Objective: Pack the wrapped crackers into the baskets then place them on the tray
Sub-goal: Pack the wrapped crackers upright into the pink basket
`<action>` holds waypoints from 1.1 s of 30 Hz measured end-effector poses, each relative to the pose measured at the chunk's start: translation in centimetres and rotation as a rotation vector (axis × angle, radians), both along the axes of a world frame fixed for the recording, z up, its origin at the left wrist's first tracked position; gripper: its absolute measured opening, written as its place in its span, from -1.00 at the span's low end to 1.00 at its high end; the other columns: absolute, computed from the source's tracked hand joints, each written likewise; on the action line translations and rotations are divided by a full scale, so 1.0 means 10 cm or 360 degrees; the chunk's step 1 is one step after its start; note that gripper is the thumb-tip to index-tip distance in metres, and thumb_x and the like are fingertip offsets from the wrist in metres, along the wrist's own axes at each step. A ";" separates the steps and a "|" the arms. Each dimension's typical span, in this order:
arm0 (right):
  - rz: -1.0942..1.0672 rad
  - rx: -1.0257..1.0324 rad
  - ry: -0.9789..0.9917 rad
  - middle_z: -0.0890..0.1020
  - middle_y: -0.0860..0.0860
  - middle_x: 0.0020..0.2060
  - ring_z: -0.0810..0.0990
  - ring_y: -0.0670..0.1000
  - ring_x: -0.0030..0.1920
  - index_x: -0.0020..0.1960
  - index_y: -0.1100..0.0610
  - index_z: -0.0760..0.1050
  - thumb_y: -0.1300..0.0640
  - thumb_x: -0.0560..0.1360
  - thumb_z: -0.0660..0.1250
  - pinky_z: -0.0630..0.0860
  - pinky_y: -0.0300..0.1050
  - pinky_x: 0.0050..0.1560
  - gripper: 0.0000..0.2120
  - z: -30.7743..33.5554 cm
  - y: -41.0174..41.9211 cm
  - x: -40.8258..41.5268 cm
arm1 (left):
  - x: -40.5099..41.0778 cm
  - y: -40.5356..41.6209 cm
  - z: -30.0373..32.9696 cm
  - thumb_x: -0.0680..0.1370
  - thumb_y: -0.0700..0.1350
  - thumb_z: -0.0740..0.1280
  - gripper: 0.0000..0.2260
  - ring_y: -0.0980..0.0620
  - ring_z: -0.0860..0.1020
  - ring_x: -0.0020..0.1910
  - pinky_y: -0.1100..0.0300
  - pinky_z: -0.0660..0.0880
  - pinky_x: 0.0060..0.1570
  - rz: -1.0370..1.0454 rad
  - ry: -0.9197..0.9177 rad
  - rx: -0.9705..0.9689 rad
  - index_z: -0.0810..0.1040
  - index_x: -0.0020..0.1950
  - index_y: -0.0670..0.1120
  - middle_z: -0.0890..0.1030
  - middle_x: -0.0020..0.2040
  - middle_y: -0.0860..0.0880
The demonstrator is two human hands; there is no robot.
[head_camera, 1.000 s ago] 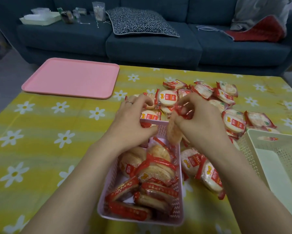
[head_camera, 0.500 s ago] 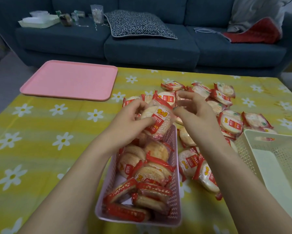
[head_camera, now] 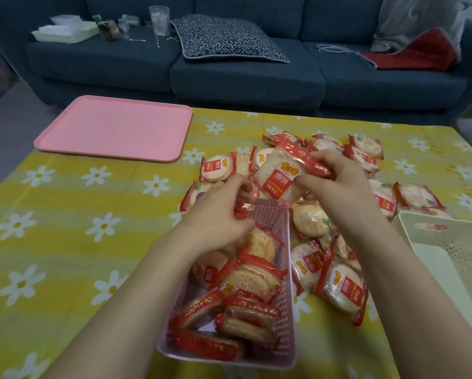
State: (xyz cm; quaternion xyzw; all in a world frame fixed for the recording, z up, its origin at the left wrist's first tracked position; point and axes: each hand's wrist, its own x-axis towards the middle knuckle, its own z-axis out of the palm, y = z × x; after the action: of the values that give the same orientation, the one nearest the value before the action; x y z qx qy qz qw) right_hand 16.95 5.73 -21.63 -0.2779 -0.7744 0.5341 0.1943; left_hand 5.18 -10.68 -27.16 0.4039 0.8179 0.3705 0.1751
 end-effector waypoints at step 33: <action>0.0259 0.1734 -0.0494 0.48 0.09 -0.03 0.42 0.14 -0.05 0.13 0.13 0.53 0.22 0.40 0.35 0.42 0.05 -0.08 -0.70 -0.77 -0.25 -0.22 | -0.10 -0.01 -0.23 0.36 0.21 0.49 -0.14 -0.16 0.31 0.36 -0.03 0.25 0.32 0.0194 0.1140 -0.0645 0.15 0.56 0.13 0.31 0.43 -0.08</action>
State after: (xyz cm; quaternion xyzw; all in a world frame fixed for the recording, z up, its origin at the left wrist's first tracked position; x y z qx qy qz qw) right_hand 14.74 3.22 -29.32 -0.1523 -0.9763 0.0238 0.1518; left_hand 4.22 -10.79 -29.47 0.4154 0.9059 0.0477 -0.0670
